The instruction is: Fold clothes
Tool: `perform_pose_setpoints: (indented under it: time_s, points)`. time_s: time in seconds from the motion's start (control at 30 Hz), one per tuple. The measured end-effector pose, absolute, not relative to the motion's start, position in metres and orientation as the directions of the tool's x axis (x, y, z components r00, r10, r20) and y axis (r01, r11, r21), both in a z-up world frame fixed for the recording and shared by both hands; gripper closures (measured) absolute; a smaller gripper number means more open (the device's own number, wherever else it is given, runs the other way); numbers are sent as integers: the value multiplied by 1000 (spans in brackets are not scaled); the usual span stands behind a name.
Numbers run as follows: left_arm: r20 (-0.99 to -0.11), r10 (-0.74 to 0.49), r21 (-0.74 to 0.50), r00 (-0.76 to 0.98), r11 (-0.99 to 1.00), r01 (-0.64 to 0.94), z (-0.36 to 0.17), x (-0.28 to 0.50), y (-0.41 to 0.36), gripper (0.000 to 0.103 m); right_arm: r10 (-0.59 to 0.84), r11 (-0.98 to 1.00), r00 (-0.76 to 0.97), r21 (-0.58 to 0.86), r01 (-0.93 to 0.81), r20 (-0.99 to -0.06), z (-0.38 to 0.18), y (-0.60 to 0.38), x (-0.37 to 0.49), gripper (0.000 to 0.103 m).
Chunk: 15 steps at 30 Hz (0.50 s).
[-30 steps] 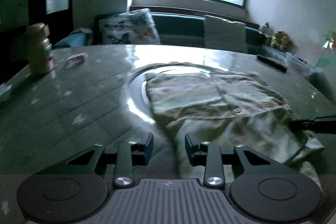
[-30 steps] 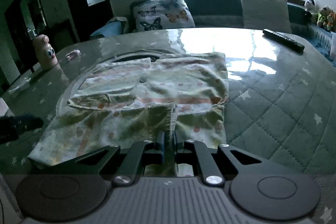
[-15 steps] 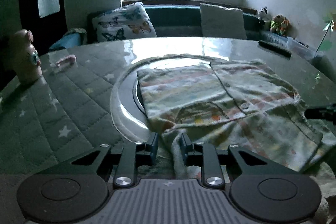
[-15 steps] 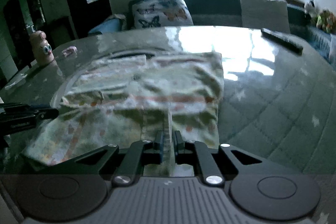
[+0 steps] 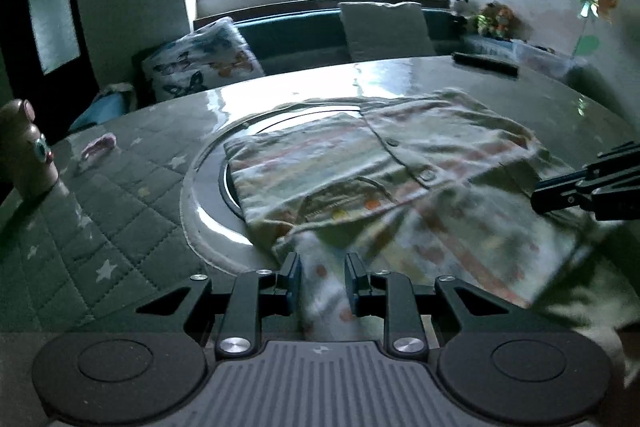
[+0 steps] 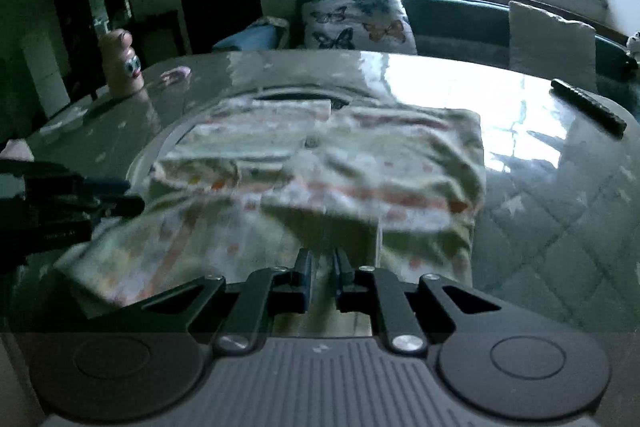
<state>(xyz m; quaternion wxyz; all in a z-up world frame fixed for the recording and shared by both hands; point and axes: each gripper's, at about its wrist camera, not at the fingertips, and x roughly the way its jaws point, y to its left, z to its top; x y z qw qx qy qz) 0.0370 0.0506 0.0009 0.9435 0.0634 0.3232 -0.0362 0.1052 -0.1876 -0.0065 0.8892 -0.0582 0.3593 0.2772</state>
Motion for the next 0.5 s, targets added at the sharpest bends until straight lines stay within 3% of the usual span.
perform_pose_setpoints:
  time_s: [0.2, 0.4, 0.5]
  points:
    - [-606, -60, 157, 793, 969, 193, 0, 9, 42, 74, 455, 831, 566, 99, -548, -688, -6, -203, 82, 91]
    - [-580, -143, 256, 802, 902, 346, 3, -30, 24, 54, 453, 813, 545, 76, -577, -705, -3, -208, 65, 87]
    - [-576, -183, 323, 796, 844, 428, -2, -44, 8, 50, 455, 806, 535, 73, -588, -712, 0, -209, 61, 86]
